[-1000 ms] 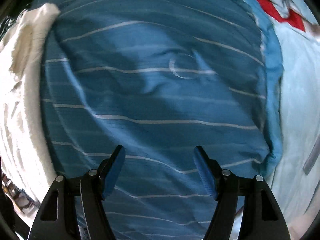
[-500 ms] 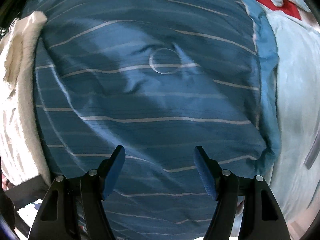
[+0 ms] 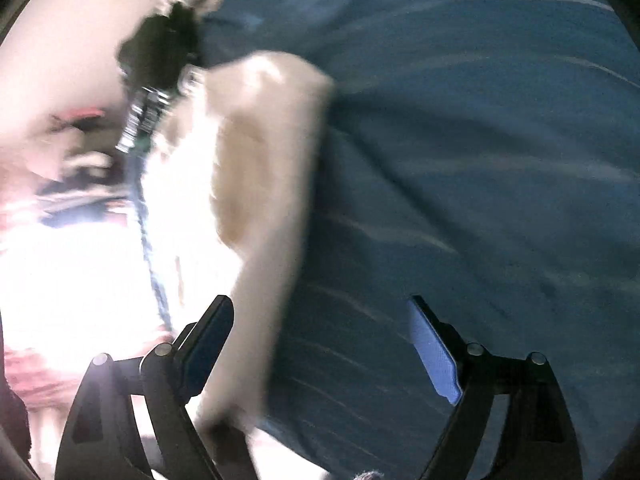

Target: Fold large clothes

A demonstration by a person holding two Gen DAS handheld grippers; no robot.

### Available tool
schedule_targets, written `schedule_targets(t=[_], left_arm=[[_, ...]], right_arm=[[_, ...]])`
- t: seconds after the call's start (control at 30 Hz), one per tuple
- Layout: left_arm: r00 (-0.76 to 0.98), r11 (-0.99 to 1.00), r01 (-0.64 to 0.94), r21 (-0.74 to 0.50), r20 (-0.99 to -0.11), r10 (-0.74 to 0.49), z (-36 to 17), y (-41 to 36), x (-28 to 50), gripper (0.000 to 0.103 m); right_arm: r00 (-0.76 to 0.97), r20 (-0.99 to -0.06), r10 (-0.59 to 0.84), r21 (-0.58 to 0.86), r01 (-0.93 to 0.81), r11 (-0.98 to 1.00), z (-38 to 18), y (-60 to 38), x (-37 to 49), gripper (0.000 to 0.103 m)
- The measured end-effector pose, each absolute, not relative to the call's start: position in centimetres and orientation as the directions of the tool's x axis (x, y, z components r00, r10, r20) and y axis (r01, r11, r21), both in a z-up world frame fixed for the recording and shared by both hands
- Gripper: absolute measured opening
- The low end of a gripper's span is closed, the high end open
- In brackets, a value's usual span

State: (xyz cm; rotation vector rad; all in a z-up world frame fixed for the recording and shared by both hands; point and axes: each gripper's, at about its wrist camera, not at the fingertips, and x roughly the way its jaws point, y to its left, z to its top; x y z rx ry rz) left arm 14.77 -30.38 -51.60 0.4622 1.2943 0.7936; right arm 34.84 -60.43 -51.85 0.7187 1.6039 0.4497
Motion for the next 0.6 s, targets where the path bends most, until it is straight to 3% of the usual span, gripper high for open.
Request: schedule_targets(t=[0.2,0.23,0.27,0.3,0.6], left_arm=[[0.108,0.707,-0.240,0.666,-0.705,0.701,-50.9,-28.9,14.8,0.015],[0.114,0.720,-0.235,0.653,-0.717,0.687,-50.6,-28.7,14.7,0.015],[0.118,0.737,-0.229,0.636,-0.733,0.670,-50.4,-28.0,14.7,0.015],[0.125,0.760,-0.227,0.609,-0.756,0.643,-50.0,-27.1,14.6,0.015],[0.150,0.932,-0.195,0.306,-0.930,0.336,-44.8,-16.0,12.5,0.017]], right_arm=[[-0.074,-0.623,0.778,0.728,0.309,0.612,-56.4,-54.5,39.5,0.087],[-0.071,-0.616,0.785,0.727,0.335,0.600,-57.2,-53.7,39.8,0.079],[-0.053,-0.622,0.781,0.723,0.343,0.600,-56.9,-52.8,40.4,0.049],[-0.042,-0.673,0.739,0.683,0.348,0.642,-56.4,-52.2,40.5,0.032],[0.071,-0.793,0.605,0.602,0.244,0.761,-44.4,-42.3,39.6,0.026]])
